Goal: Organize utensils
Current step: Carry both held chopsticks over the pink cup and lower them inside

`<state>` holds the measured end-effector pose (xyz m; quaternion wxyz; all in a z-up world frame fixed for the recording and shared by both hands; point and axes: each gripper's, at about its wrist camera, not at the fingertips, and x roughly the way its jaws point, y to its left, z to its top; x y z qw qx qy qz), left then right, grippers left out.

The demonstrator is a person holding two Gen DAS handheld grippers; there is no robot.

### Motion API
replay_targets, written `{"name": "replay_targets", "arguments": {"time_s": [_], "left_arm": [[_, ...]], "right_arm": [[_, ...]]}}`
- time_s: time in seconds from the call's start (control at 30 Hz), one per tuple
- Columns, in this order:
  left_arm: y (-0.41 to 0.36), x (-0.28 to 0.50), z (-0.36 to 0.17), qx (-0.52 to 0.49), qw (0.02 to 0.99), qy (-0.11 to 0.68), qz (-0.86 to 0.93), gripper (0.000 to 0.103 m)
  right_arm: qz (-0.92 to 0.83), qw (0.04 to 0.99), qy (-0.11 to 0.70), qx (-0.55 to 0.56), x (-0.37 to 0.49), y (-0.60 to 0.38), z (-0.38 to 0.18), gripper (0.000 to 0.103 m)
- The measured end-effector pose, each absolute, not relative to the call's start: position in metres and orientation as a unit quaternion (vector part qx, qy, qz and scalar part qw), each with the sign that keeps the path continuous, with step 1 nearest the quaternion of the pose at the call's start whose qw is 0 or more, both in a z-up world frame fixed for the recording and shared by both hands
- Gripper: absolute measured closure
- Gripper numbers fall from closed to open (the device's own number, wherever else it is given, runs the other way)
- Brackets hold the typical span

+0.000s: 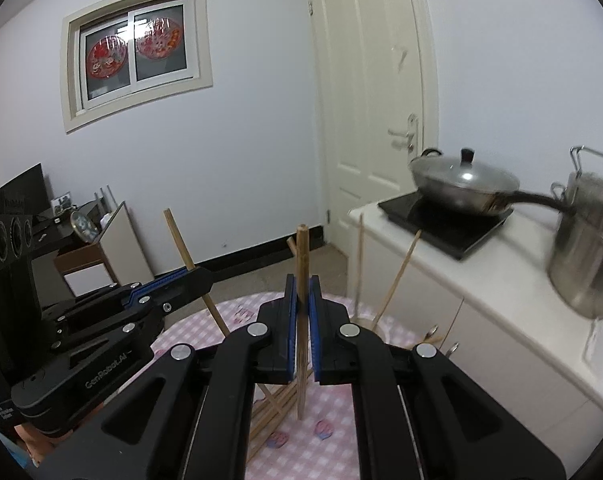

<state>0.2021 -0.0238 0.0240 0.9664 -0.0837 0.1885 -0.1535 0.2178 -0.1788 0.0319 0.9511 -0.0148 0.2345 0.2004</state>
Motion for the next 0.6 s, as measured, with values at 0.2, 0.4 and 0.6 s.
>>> {"name": "replay_targets", "arguments": {"time_s": [0.2, 0.4, 0.6], "left_arm": [[-0.041, 0.23, 0.032, -0.084, 0.971, 0.172, -0.147, 0.097], [-0.056, 0.254, 0.038, -0.091, 0.976, 0.14, -0.14, 0.097], [-0.068, 0.278, 0.033, -0.103, 0.978, 0.124, -0.134, 0.097]], "right_arm": [[0.19, 0.957, 0.221, -0.019, 0.238, -0.189, 0.04, 0.099], [0.183, 0.963, 0.197, -0.015, 0.262, -0.205, 0.053, 0.099], [0.177, 0.967, 0.185, -0.001, 0.279, -0.223, 0.055, 0.099]]}}
